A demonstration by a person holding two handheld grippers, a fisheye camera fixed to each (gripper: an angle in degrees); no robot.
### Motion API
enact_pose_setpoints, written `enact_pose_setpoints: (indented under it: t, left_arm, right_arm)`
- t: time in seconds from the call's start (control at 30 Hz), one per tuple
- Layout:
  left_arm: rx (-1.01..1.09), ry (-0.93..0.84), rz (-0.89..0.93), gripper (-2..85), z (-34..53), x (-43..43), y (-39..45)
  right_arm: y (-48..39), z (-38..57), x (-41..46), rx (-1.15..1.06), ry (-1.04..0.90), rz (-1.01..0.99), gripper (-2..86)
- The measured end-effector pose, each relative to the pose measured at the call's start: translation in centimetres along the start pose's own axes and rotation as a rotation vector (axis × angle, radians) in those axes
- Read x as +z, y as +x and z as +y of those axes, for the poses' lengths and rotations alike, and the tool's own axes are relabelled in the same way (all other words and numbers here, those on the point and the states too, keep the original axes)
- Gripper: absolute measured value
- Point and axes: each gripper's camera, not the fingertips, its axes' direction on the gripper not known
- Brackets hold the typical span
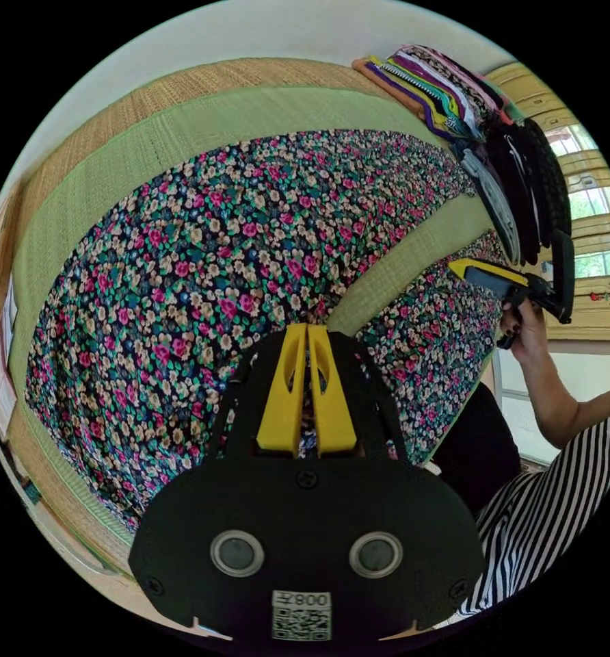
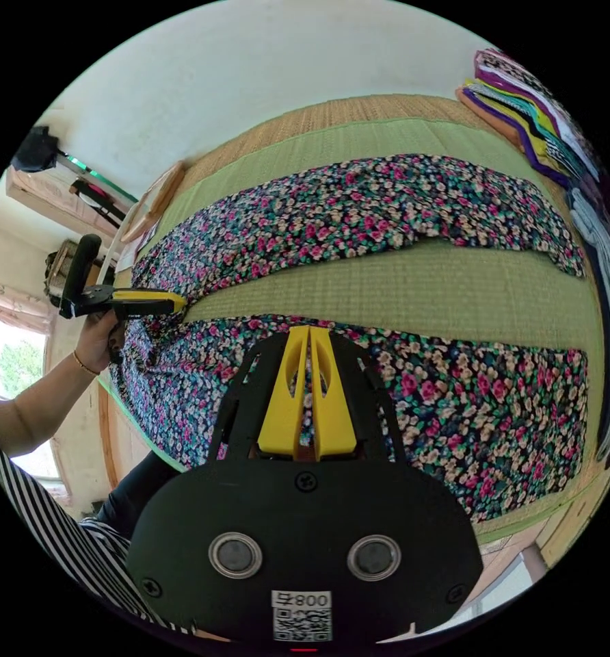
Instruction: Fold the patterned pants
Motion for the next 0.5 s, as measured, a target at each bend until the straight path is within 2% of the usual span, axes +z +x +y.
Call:
enact_pose_setpoints:
  t: [0.13, 0.2, 0.37, 0.5]
  left_arm:
    - [-0.032, -0.022, 0.049, 0.1, -1.0, 0.3, 0.9]
    - [-0.023, -0.022, 0.047, 0.1, -2.2, 0.1, 1.6]
    - [0.089, 0.115, 0.128, 0.1, -9.2, -1.1, 5.4]
    - [0.19, 0.101, 0.173, 0.2, -15.3, 0.4, 9.1]
  right_arm:
    - [2.4, 0.2, -1.8, 0.046, 0.013, -0.1, 0.4]
    - [3.3, -0.1, -3.9, 0.049, 0.074, -0.05, 0.5]
    - [11.4, -2.1, -12.4, 0.162, 0.26, 0.178, 3.1]
    - [16.9, -4.5, -16.3, 0.246, 0.288, 0.318, 6.7]
